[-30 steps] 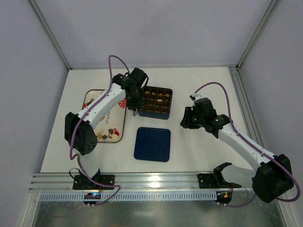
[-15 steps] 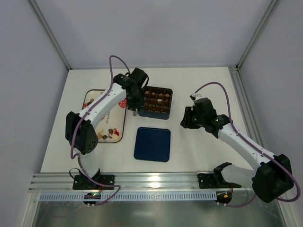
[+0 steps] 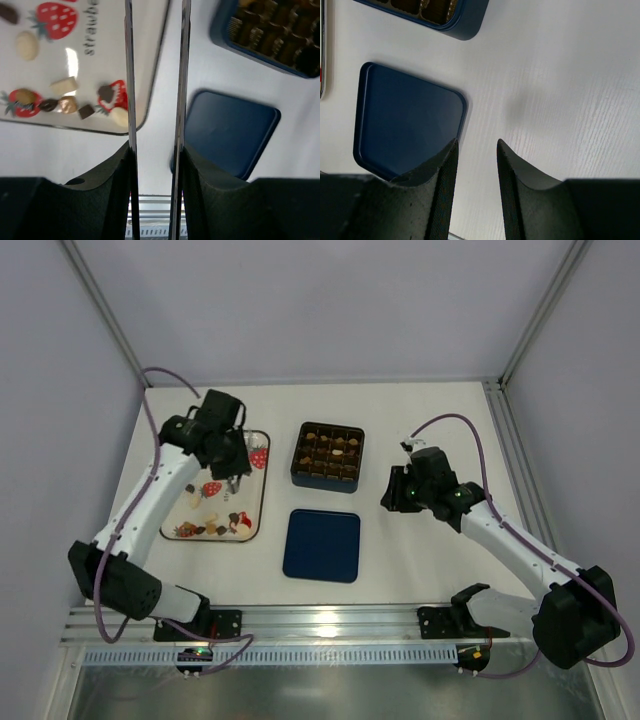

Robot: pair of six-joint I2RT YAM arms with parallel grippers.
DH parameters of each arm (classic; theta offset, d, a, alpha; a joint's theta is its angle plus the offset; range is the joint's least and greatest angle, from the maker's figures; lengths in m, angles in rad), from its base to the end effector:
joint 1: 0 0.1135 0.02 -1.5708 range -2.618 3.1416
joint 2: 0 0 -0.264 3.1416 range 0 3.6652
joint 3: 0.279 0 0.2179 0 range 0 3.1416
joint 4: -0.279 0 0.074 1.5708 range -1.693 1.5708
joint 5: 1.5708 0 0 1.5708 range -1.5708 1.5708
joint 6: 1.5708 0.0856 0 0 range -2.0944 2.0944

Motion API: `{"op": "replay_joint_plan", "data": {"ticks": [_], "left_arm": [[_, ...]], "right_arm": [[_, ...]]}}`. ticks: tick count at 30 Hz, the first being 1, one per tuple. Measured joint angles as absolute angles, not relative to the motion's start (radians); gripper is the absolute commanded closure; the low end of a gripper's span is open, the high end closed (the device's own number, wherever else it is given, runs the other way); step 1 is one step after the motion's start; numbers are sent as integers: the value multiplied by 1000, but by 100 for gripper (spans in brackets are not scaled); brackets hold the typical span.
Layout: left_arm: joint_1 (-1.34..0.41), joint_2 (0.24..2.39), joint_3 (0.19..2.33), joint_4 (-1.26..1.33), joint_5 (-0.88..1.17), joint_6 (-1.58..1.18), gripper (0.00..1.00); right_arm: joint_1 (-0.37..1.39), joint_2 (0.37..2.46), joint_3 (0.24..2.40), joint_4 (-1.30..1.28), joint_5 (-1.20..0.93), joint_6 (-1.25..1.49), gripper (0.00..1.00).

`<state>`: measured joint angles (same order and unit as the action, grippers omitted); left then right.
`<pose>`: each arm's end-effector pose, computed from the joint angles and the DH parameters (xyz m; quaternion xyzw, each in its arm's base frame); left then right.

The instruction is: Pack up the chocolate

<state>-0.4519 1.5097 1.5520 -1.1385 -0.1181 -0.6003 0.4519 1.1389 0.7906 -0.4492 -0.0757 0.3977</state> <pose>0.2593 -0.1146 0.3044 -0.0858 0.9666 -0.0682 0.2317 0.2114 0.1098 0.2241 -0.0393 0.9248 0.1872 0.3289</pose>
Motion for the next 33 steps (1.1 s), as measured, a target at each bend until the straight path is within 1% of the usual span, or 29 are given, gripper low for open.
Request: {"op": "replay_joint_plan", "data": {"ticks": [5,8,11,15,23,30,33], "left_arm": [[-184,1259,1320,-1148,-152,-587,57],[-73,1203,1216,-1159,-141,-562,57],[5,1203,1135,-1151,-119,-540,57],[45,1217,1087,-1142,-99,-525,57],[59,1275,1086,-1082,-66,-511,57],[77,1335,1086,-1040,-62,-496,63],[81,1351,1086,-1031,-60,-490,64]], "right_arm": [[452,1142,791,-444,-94,398,61],[453,1161,791,-430,-108,398,61],[459,1180,791,-423,-119,398,61],[464,1185,791,-419,-125,397,61],[465,1185,784,-416,-126,397,61],[465,1184,770,-414,-125,397,61],[465,1184,769,-414,-125,397,61]]}}
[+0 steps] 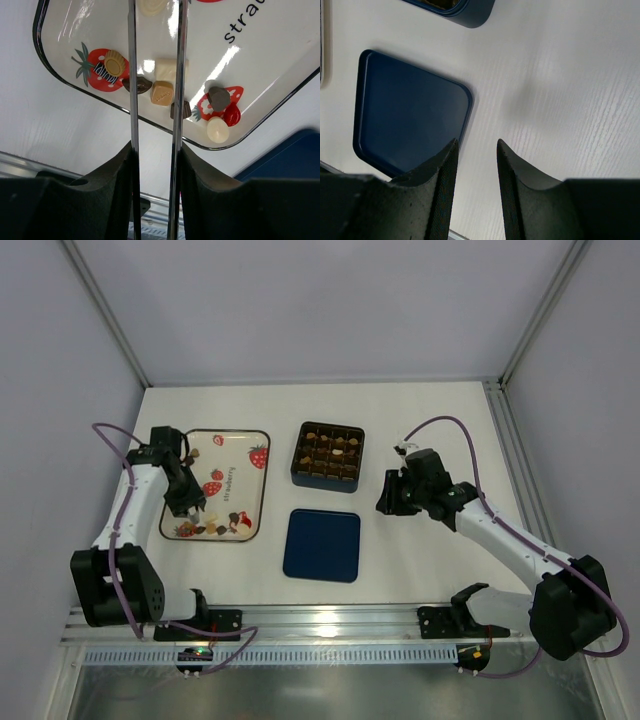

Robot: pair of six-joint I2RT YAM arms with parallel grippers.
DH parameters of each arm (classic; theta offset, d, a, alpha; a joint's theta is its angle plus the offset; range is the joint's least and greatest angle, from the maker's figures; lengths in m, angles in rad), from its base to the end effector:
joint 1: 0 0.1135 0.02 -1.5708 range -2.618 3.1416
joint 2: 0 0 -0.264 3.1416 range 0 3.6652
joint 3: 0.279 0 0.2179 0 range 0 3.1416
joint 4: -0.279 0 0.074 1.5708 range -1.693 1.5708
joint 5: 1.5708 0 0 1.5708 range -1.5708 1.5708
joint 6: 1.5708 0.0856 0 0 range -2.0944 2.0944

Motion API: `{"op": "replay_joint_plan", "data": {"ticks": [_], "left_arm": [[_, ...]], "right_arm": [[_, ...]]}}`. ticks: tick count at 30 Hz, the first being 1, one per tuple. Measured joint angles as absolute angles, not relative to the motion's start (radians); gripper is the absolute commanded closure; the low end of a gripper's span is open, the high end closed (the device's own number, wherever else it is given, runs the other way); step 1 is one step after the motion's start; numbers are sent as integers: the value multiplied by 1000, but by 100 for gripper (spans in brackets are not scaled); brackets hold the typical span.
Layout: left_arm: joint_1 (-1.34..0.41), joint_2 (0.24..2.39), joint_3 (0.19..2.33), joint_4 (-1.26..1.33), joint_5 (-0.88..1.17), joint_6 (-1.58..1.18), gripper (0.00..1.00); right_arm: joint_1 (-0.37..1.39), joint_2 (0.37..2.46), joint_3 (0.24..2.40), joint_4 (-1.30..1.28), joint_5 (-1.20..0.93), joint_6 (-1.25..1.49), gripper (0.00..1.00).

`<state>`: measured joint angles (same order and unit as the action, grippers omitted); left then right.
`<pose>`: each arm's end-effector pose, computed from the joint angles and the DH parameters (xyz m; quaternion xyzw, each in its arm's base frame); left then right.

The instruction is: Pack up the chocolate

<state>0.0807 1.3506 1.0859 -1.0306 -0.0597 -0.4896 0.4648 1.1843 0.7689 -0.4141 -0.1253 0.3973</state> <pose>0.2224 0.0231 0.2208 -0.2824 0.9490 0.0011 0.1404 0.2130 0.1188 0.2112 -0.0540 0.9290 0.2041 0.3041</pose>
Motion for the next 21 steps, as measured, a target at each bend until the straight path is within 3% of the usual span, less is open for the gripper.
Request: {"op": "replay_joint_plan", "data": {"ticks": [14,21], "left_arm": [[81,1381,1100,-1021,-55,-483,78],[81,1381,1171,-1044,-33,-468,79]], "right_arm": [[465,1184,768,-414,-125,397,61],[465,1172,768,-417,-117,397,61]]}}
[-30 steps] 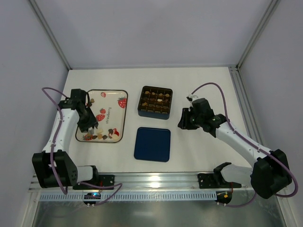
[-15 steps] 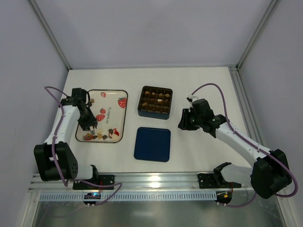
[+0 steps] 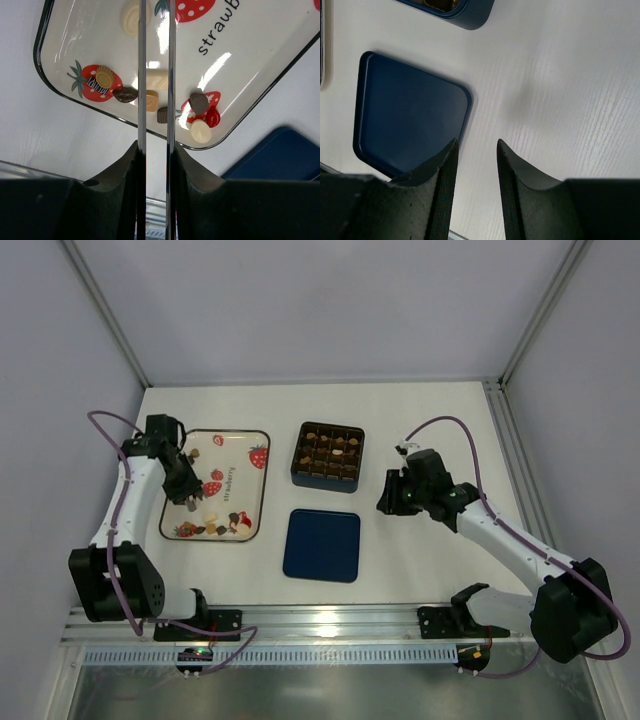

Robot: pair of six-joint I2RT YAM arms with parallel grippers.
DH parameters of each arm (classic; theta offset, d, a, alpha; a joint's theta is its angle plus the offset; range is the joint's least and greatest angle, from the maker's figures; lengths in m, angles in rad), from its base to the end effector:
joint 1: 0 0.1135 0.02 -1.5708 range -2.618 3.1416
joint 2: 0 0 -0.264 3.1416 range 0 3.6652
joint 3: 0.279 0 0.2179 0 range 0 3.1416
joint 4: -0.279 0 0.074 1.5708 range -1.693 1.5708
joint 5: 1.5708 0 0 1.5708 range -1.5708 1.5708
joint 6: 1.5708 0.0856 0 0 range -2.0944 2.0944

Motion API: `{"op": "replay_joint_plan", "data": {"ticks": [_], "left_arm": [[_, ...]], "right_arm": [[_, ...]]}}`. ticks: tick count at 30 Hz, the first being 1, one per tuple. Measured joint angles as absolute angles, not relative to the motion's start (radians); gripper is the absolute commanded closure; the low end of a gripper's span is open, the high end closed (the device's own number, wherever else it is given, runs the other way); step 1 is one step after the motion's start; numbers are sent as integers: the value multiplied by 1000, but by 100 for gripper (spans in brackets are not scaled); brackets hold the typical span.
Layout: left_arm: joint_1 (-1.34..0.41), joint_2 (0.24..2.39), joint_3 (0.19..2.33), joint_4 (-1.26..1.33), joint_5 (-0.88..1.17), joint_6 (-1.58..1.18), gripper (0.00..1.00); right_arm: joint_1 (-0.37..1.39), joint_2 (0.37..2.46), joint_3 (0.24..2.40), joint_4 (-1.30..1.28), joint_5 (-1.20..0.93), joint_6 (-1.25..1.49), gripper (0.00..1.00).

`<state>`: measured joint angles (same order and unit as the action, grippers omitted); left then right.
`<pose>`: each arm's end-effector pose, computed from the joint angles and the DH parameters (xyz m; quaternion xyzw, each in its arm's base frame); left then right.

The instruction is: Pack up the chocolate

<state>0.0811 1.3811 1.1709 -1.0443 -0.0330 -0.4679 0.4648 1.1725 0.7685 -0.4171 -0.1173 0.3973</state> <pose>0.2362 0.0220 0.2361 -0.2701 0.9497 -0.0143 0.1577 0.2120 0.1175 0.2133 -0.0528 0.9277 0.2023 0.3093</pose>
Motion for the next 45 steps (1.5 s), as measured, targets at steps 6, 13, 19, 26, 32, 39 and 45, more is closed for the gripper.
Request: {"op": "replay_joint_plan", "data": {"ticks": [6,13,19,26,32,39,45], "left_arm": [[23,1381,1264,-1083,-40,-471,79],[-231,1426,1422,-1119,-64,-526,79],[-456,1553,1577,-1123,-83,-592,78],[-644,1736,1740,-1127,-96,-629,78],[-702,1822,1778,-1128,-96,-648,77],[-709,1848,1784,-1126,-96,-651,75],[-709,1869,1799,-1126,-97,-651,68]], "right_arm": [[465,1171,769,-424,-108,397,61],[465,1168,776,-445,-93,398,61],[465,1146,778,-451,-82,398,61],[465,1130,778,-466,-67,398,61],[465,1119,778,-480,-58,399,61],[465,1119,778,-480,-57,399,61],[465,1119,778,-480,-54,398,61]]}}
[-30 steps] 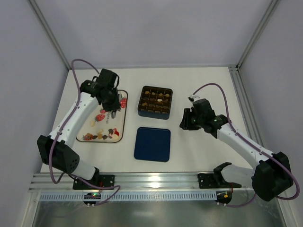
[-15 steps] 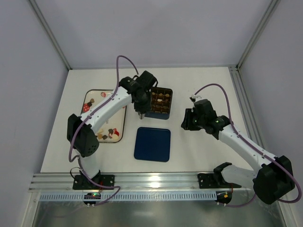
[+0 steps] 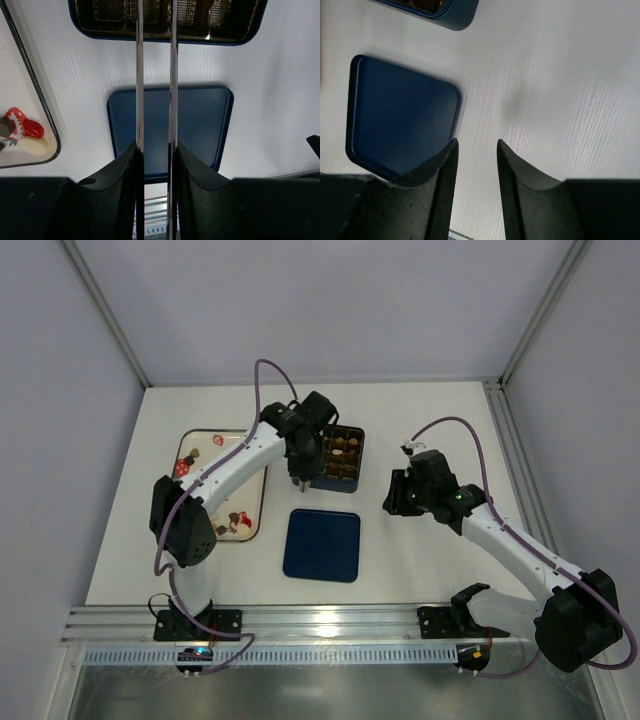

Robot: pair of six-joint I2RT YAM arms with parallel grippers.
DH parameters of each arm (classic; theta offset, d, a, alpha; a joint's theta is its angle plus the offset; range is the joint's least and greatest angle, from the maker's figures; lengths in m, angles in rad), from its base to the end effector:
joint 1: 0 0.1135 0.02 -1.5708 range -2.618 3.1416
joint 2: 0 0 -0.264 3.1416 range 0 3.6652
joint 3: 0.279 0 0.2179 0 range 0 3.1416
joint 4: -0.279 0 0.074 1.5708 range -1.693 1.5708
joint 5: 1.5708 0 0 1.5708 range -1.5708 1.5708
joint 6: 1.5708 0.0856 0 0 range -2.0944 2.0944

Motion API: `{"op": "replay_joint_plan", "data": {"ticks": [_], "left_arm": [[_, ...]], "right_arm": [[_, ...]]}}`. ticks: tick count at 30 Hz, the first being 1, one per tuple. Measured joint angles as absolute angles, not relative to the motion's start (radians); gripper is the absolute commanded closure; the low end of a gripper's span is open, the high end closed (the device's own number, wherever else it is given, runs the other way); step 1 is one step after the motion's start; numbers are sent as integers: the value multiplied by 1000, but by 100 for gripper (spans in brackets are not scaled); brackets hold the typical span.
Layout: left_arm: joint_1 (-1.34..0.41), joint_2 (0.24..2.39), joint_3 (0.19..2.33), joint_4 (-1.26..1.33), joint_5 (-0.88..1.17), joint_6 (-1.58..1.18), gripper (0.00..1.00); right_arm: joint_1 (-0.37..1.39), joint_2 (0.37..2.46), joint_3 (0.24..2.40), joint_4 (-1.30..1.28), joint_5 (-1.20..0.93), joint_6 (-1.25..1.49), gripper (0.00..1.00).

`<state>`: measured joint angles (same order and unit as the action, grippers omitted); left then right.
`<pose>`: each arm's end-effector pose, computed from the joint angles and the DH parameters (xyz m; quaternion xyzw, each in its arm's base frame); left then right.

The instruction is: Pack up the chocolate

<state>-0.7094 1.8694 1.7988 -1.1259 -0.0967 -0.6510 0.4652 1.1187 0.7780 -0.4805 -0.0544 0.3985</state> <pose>0.2854 -0.2341 0.2627 0.0197 0.9812 -0.0800 0.1743 0.2042 0.1077 0.2208 -0.0410 0.9294 0.1762 0.3218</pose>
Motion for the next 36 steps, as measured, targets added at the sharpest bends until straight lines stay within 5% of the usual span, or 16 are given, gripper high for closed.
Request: {"op": "replay_joint_plan", "data": {"ticks": [18,36], "left_arm": [[-704,1841,1796,-1143,-134,-650,64],[-289,1206,1230,-1223,-168,-611,57]], "right_arm": [[465,1118,778,-480,-55,399,61],[465,1122,778,-464,-85,398,61]]}}
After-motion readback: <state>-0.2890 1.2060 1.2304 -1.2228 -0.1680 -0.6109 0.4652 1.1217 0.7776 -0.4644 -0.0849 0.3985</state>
